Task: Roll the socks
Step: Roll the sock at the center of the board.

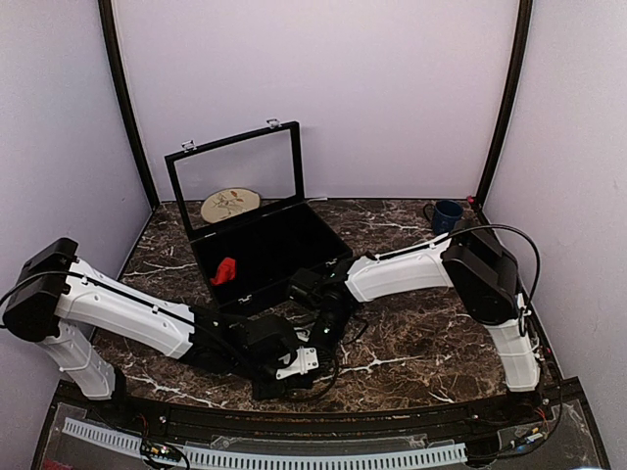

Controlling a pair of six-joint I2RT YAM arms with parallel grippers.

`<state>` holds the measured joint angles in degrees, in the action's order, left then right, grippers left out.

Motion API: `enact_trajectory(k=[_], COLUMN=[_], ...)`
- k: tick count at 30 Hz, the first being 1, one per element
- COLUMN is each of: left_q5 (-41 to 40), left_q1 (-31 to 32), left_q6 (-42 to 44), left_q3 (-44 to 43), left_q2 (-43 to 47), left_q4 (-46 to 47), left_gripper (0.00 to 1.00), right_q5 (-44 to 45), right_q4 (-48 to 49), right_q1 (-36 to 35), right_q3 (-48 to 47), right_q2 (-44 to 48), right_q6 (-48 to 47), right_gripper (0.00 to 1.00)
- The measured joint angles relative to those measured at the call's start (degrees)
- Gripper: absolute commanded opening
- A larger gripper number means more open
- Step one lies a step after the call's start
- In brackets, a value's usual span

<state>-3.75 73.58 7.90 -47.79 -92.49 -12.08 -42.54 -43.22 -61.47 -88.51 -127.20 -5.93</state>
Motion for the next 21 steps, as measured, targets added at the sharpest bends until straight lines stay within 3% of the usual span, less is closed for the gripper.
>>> enact_trajectory(k=[5,15,21], left_q5=[1.20,2.25,2.38], left_q1=[-0.02,-0.02,-0.02], left_q6=[-1.27,-2.12,-2.67], left_q3=[-0.72,-2.49,-2.75], left_q2=[-0.50,-1.25,-1.62], left_q4=[-0.61,-3.10,-3.06], left_gripper=[0.27,0.19,0.21], right_q5=[-0.09,-0.15,-0.46], right_q4=[-0.13,-0.28,-0.50], right_q1=[0.09,0.22,0.46], right_q3=[0.33,0.42,0.68], right_q2=[0.17,0.24,0.24], right_q6=[-0.20,-0.61,-0.63], right_gripper=[0.00,0.00,0.00])
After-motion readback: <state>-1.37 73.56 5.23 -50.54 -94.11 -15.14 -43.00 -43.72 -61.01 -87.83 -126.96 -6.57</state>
